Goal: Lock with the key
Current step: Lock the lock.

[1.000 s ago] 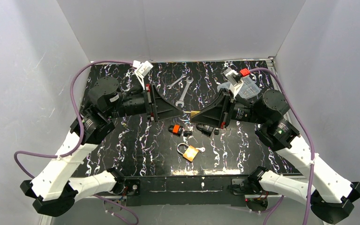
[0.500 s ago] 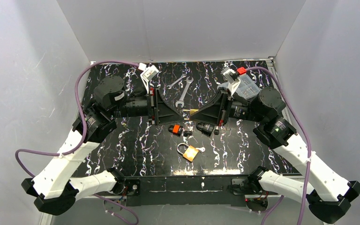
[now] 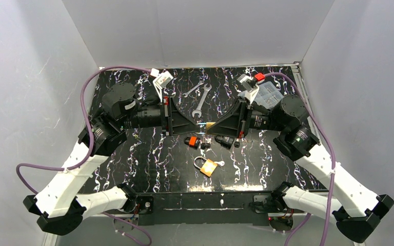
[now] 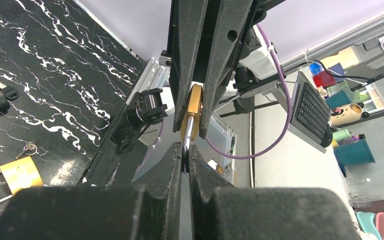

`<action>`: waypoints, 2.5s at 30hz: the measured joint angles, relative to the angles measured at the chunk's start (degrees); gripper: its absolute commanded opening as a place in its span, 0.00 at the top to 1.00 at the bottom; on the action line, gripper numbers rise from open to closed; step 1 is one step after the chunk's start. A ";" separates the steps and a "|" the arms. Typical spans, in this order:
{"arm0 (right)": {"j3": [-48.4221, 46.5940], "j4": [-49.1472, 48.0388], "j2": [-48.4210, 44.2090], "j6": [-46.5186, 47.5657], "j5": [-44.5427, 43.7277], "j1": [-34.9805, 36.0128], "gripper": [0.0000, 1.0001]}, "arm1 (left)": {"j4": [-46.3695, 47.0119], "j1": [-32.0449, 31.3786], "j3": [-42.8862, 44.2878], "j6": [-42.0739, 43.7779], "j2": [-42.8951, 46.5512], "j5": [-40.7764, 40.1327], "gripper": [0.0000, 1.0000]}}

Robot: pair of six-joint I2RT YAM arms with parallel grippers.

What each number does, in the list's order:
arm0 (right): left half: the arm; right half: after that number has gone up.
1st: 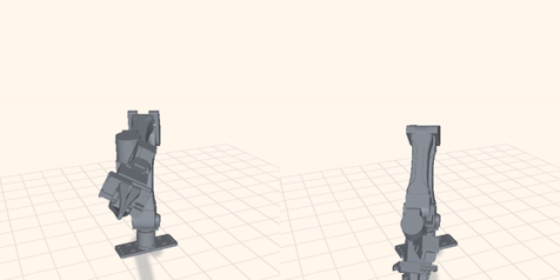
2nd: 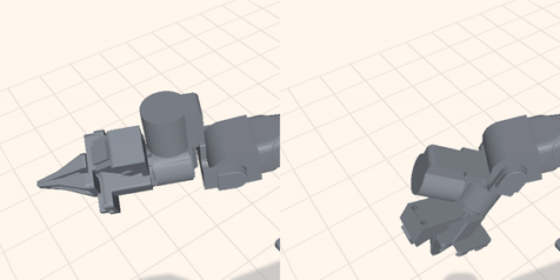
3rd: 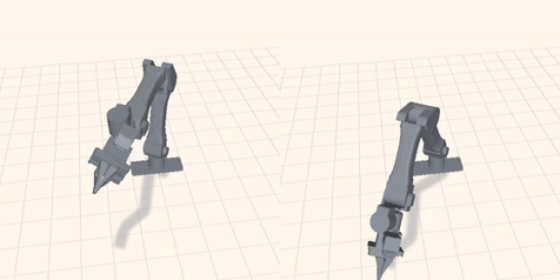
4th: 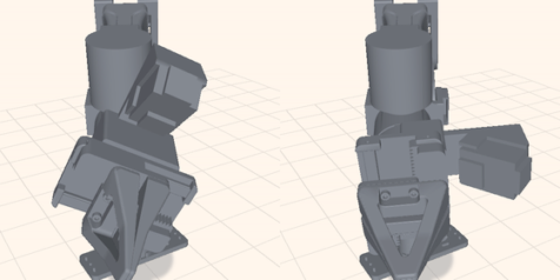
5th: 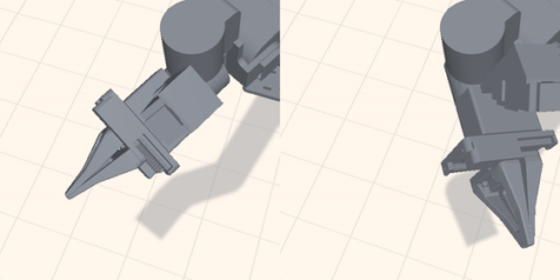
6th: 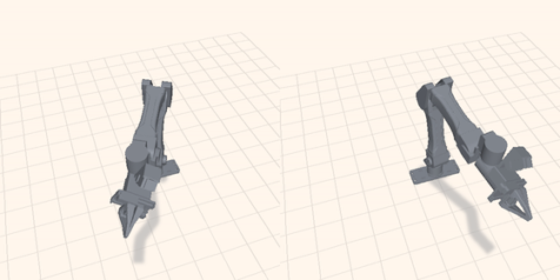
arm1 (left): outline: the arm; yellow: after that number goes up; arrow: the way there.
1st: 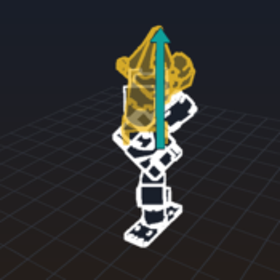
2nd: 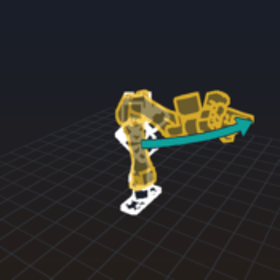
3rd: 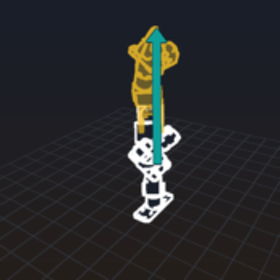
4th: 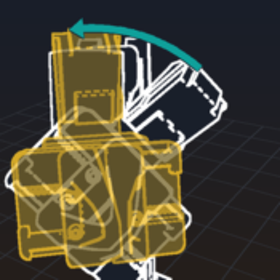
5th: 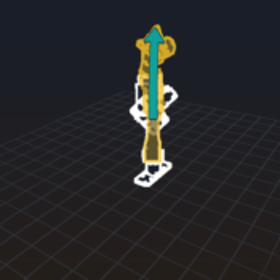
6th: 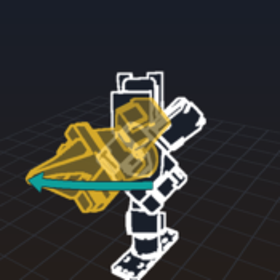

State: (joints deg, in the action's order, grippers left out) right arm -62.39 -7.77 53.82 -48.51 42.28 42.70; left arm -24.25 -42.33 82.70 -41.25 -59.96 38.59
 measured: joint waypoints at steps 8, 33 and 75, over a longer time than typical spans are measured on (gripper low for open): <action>0.39 -6.14 3.10 -6.23 5.22 -0.61 0.99 | -0.87 0.17 0.20 1.55 0.55 0.02 1.00; -3.96 8.66 1.03 5.25 -5.16 5.97 0.99 | -2.54 -5.53 0.17 1.92 1.60 -8.02 1.00; -11.17 19.02 3.48 10.14 -10.88 10.64 0.99 | -3.67 -9.94 1.03 1.57 2.62 -14.19 1.00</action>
State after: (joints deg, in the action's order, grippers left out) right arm -73.56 11.25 57.30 -38.37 31.40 53.34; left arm -27.92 -52.27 83.72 -39.68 -57.34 24.40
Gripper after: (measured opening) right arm 0.165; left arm 0.035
